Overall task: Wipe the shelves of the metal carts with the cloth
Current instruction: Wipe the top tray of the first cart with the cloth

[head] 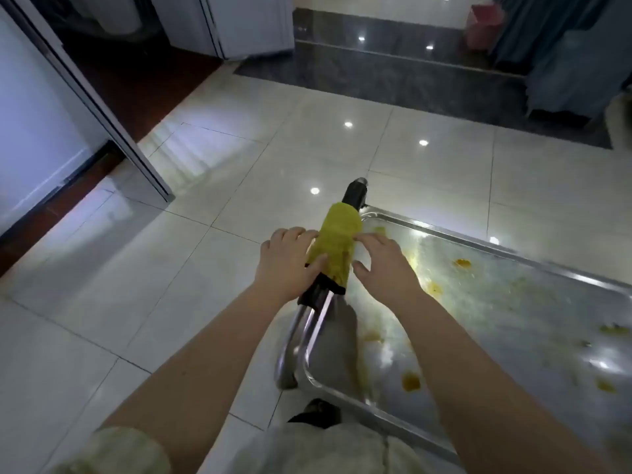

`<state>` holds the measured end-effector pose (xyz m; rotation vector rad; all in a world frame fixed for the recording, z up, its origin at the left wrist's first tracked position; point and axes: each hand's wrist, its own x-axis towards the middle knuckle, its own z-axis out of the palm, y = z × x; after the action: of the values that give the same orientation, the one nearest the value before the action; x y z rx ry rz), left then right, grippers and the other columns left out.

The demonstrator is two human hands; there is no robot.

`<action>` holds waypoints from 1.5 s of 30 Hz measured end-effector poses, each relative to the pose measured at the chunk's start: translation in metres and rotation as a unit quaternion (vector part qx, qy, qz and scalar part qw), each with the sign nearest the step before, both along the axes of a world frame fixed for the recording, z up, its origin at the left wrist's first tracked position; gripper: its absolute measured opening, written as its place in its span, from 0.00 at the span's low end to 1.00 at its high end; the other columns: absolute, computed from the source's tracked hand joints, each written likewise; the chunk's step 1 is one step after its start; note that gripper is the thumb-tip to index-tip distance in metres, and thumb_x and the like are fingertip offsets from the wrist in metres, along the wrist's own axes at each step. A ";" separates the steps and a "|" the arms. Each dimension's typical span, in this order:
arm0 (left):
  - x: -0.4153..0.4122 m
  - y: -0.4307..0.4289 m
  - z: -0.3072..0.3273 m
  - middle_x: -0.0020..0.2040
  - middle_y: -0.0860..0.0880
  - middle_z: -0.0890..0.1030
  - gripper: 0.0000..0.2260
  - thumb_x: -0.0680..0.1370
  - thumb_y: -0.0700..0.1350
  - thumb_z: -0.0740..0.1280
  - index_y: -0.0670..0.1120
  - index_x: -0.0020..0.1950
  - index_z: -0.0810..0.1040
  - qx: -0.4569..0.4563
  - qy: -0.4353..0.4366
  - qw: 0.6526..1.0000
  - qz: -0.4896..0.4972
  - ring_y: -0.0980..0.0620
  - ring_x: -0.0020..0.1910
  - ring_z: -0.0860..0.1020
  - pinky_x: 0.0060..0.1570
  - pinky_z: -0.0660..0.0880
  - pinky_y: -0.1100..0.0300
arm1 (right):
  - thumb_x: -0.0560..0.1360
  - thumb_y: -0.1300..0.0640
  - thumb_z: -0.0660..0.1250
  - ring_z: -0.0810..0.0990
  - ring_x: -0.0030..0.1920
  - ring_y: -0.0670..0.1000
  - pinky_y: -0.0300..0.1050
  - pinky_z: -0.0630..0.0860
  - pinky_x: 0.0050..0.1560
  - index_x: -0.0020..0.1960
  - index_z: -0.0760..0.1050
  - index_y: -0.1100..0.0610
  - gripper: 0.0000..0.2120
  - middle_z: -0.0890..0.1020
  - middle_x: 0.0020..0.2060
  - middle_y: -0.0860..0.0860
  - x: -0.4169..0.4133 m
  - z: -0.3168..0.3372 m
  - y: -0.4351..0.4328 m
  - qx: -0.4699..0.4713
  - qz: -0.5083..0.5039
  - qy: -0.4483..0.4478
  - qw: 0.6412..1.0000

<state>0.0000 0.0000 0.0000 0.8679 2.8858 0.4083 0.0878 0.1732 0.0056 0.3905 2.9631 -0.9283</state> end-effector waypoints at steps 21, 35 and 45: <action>-0.110 0.041 -0.016 0.47 0.53 0.77 0.16 0.71 0.58 0.71 0.54 0.47 0.68 0.151 -0.262 0.950 -0.074 0.50 0.46 0.76 0.44 0.75 0.52 | 0.74 0.55 0.68 0.68 0.61 0.56 0.47 0.68 0.53 0.56 0.78 0.48 0.11 0.78 0.54 0.50 -0.079 -0.016 0.005 -0.031 -0.218 -0.014 0.975; -0.020 0.037 0.110 0.42 0.58 0.76 0.06 0.74 0.52 0.71 0.55 0.49 0.78 0.147 0.034 0.981 -0.118 0.53 0.42 0.75 0.52 0.72 0.51 | 0.74 0.66 0.65 0.75 0.42 0.46 0.42 0.72 0.40 0.52 0.67 0.46 0.17 0.74 0.43 0.44 0.046 0.085 0.028 -0.104 -0.164 0.185 0.963; 0.210 0.154 0.131 0.50 0.52 0.81 0.12 0.76 0.38 0.64 0.51 0.54 0.80 0.222 0.028 0.942 -0.251 0.48 0.50 0.78 0.58 0.70 0.47 | 0.71 0.71 0.63 0.70 0.49 0.45 0.29 0.61 0.48 0.50 0.80 0.53 0.16 0.71 0.48 0.48 0.304 0.120 0.134 0.031 -0.278 0.195 0.940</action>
<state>0.2103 0.1539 0.1307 1.6474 2.5040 0.9975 0.3918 0.3077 0.1260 1.2324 3.3013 -1.0523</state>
